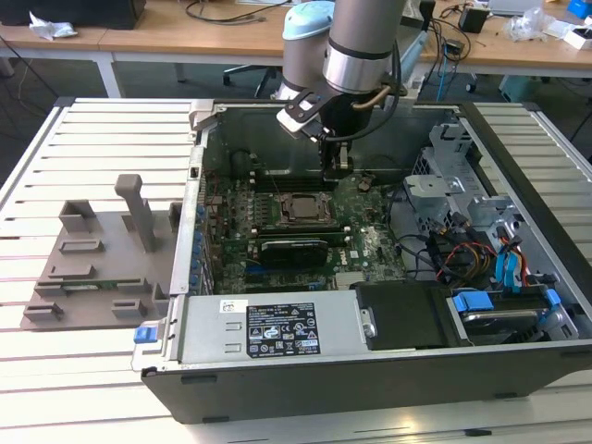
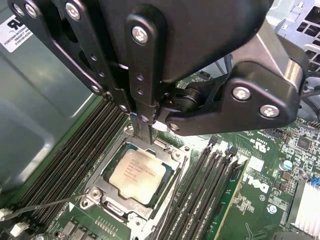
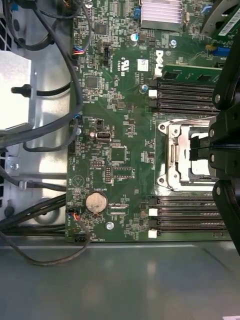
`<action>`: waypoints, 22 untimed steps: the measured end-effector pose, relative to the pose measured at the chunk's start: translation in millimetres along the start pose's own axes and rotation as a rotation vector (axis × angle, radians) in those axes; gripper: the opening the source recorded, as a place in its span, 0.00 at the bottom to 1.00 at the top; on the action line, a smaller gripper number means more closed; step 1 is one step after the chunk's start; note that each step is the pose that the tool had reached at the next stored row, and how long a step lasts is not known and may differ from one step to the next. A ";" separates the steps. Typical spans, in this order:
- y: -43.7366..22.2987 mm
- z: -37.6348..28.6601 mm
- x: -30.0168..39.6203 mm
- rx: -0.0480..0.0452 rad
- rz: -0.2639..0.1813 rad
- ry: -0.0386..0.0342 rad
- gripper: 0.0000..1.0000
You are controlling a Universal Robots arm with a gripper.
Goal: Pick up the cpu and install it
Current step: 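Close the cpu cover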
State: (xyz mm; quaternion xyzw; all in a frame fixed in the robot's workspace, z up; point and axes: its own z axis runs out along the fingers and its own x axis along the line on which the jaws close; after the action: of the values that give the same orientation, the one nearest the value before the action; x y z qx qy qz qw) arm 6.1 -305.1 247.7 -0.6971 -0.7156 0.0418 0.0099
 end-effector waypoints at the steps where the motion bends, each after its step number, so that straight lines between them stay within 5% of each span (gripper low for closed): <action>1: -0.9 0.3 0.0 0.0000 0.000 0.0001 0.10; 22: -18.6 9.8 0.9 0.0000 0.000 0.0000 0.10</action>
State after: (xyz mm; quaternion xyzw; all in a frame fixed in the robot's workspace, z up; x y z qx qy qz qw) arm -13.2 -305.2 239.2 -0.6971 -0.7156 0.0418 0.0099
